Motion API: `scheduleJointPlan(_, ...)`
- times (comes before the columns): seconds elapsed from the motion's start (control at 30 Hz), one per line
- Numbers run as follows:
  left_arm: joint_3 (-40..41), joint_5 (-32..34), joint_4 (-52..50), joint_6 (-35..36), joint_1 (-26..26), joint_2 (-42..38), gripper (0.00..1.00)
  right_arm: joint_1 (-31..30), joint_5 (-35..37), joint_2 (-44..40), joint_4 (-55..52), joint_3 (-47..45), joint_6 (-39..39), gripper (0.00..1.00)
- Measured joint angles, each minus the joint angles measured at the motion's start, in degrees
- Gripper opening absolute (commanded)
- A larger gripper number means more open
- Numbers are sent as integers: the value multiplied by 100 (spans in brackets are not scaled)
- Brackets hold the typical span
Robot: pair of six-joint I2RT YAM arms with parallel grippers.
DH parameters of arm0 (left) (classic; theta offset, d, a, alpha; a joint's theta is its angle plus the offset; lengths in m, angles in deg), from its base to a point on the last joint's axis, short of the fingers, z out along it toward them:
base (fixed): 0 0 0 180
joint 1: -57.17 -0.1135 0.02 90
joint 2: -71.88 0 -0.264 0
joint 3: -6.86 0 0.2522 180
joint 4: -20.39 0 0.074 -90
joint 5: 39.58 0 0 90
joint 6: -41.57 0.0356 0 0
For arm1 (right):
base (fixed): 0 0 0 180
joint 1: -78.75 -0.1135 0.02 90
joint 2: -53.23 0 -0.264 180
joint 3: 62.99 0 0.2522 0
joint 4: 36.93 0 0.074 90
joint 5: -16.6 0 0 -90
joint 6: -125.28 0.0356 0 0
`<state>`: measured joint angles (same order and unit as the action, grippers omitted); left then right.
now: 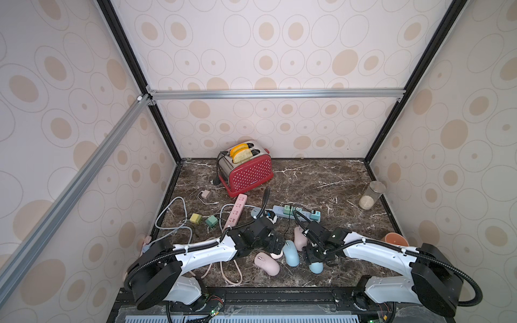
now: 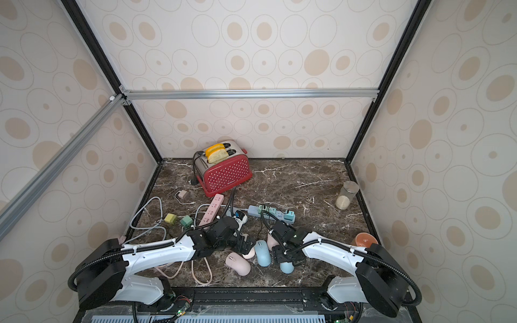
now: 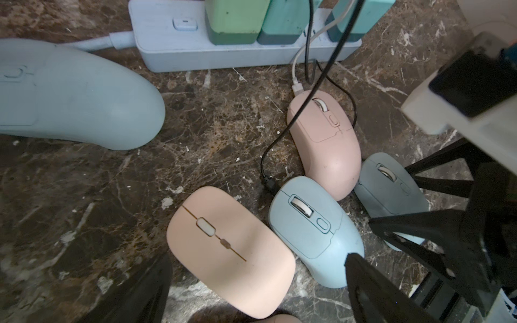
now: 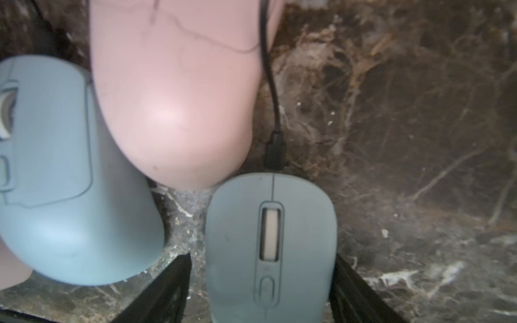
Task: Unplug the wireless mouse
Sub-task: Pick up the mouse from the center of the board.
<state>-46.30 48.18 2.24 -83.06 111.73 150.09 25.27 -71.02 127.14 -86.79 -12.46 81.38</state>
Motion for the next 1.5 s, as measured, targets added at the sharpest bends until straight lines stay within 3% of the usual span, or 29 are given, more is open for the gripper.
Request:
scheduleJointPlan(0.5,153,-101,138,-90,-129,-302,99,-251,459,175,313,-227,83,65)
scheduleJointPlan(0.73,155,-369,313,-201,-212,-313,94,-284,616,-142,651,-487,15,52)
scheduleJointPlan(0.87,282,-656,743,-472,-448,-313,87,-286,658,-564,905,-787,-85,47)
scheduleJointPlan(1.0,424,-940,1276,-846,-621,-267,66,-286,745,-1187,992,-1051,-297,45)
scheduleJointPlan(1.23,87,-1574,2426,-1484,-629,562,52,-286,903,-2540,1091,-1250,-649,45)
scheduleJointPlan(1.37,-179,-1912,3025,-1762,-616,1099,51,-286,955,-3215,1032,-1388,-811,45)
scheduleJointPlan(1.5,-332,-2096,3519,-2004,-549,1552,58,-286,925,-3554,1047,-1443,-977,44)
